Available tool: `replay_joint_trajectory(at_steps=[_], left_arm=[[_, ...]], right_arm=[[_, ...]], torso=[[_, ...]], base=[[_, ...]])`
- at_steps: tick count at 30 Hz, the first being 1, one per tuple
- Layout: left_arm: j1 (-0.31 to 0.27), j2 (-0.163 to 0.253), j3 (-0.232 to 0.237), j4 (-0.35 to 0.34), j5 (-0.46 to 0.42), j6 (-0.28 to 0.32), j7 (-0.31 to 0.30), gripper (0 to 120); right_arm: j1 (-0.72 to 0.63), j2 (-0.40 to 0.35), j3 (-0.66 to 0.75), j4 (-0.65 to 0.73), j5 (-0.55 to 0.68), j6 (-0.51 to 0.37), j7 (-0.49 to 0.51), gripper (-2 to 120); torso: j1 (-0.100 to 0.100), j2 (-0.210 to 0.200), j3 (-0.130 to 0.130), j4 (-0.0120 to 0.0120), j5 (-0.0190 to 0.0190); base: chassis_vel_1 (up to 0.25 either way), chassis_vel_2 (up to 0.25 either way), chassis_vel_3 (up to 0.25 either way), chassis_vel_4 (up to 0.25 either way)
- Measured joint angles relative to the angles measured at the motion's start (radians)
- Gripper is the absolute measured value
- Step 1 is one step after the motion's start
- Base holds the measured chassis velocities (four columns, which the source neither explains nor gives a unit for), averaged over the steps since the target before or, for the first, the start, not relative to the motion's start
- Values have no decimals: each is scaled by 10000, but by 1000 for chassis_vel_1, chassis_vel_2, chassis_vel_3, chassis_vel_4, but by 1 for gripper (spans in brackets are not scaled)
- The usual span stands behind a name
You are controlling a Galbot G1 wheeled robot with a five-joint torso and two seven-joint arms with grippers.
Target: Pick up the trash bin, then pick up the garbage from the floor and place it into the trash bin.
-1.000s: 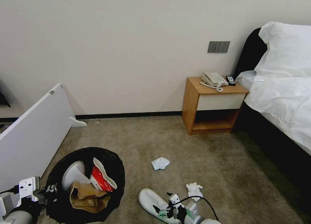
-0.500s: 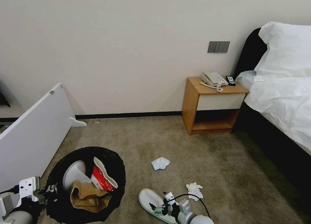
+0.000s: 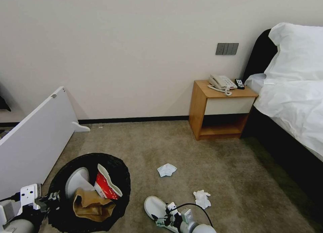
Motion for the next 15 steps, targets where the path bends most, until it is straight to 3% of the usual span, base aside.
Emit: replay_joint_trajectory(at_steps=[6,8,11,13,15], left_arm=[[-67,47,-1,9,-28,0,6,3],[-89,62,3,19,-45,0,8,3],[-103,65,6,27,-49,0,9,3],[-114,74,10,39,-54,0,11,3],[-115,76,10,40,-55,1,11,3]], right_arm=[[151,111,87,-534,-127,1,-101,99],[247,231,197,-996,-340,4,-183,88],[286,280,226,-1156,-413,21,-233,82],[342,342,236,-1281,-453,67,-299,69],[361,352,236,-1297,-456,76,-308,65]], torso=[[0,0,0,-1,1],[0,0,0,-1,0],[0,0,0,-1,0],[0,0,0,-1,0],[0,0,0,0,1]], base=[[0,0,0,0],[0,0,0,0],[0,0,0,0],[0,0,0,0],[0,0,0,0]])
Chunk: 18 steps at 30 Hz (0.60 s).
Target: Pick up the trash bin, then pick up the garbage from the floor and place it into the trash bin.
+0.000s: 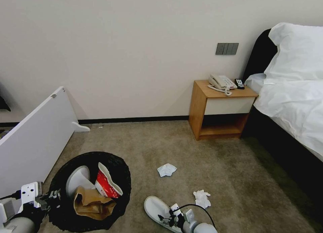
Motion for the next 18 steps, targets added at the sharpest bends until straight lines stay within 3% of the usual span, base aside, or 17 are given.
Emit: replay_joint_trajectory(at_steps=[4,8,10,14,16,18], left_arm=[[18,-3,0,-7,-4,-1,0,3],[22,-13,0,-11,-5,0,0,3],[27,-16,0,-25,-5,0,0,3],[32,-15,-1,-29,-8,0,0,3],[41,-13,-7,-31,-11,0,-2,3],[46,-11,-7,-31,-13,0,-3,3]], right_arm=[[69,-5,-32,-12,5,12,-22,48],[85,-8,-38,-13,15,14,-29,39],[98,-16,-42,19,14,16,-34,26],[114,-36,-43,82,7,17,-36,15],[122,-61,-41,129,3,16,-37,3],[125,-65,-40,139,1,16,-37,0]], torso=[[0,0,0,0,0],[0,0,0,0,0],[0,0,0,-1,0],[0,0,0,-1,0],[0,1,0,0,0],[0,1,0,-1,0]], base=[[0,0,0,0],[0,0,0,0],[0,0,0,0],[0,0,0,0],[0,0,0,0],[0,0,0,0]])
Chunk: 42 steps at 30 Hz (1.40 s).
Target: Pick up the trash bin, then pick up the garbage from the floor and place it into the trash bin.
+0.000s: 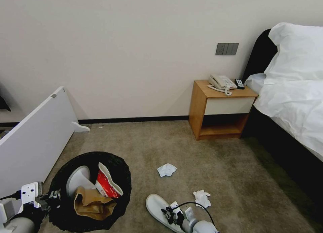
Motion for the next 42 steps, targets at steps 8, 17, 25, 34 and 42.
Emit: replay_joint_trajectory(at_steps=[8,17,25,34,42], left_arm=[[9,-1,21,-2,-18,0,-6,3],[12,115,105,18,-231,0,-28,3],[-144,541,589,378,-511,0,-63,3],[-704,1263,1176,1006,-1013,-1,-55,3],[-952,1692,1869,1420,-820,0,-31,3]], right_arm=[[-5,-29,136,45,-262,113,-82,0],[-334,-118,769,809,-427,525,-56,0],[-1296,57,3357,3076,-1042,2079,-66,0],[-1716,-285,4909,5780,898,3729,-1810,0],[-883,-339,4315,7628,3211,3762,-2540,0]], torso=[[0,0,0,1,0],[0,0,0,0,1],[0,0,0,1,-1],[0,0,0,1,-1],[0,0,1,0,-1]], base=[[0,0,0,0],[0,0,0,0],[0,0,0,0],[0,0,0,0],[0,0,0,0]])
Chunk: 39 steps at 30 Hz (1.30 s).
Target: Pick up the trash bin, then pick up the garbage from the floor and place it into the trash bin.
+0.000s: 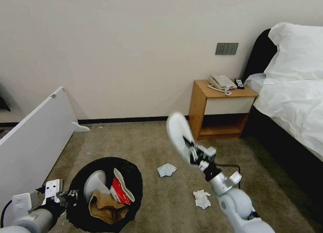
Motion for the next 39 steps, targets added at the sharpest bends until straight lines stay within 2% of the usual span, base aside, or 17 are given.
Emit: replay_joint_trajectory(at_steps=[1,3,7,10,15,26,39], left_arm=[[0,0,0,0,0,0,0,3],[32,10,122,37,156,0,7,3],[173,-13,120,22,224,0,26,3],[321,-35,26,-47,237,0,34,3],[362,-69,-33,-99,238,0,36,3],[336,-246,-115,-260,208,0,30,3],[254,-407,-158,-407,88,0,32,3]], right_arm=[[0,0,0,0,0,0,0,0],[409,24,-782,419,1150,-80,-257,0],[745,-31,-1563,525,1872,-40,-769,0],[1093,-33,-2370,483,2855,-58,-1964,0],[1443,57,-3092,387,3543,-268,-2781,0],[2504,77,-5163,384,4563,-522,-2929,0],[2711,-39,-6430,-238,4333,-447,-2707,0]], torso=[[0,0,0,0,0],[0,0,0,2,0],[0,0,0,2,0],[0,0,0,1,1],[0,0,-1,1,0],[-1,0,0,-1,0],[-1,0,0,1,1]], base=[[0,0,0,0],[0,0,0,0],[0,0,0,0],[0,0,0,0],[0,0,0,0],[0,0,0,0],[0,0,0,0]])
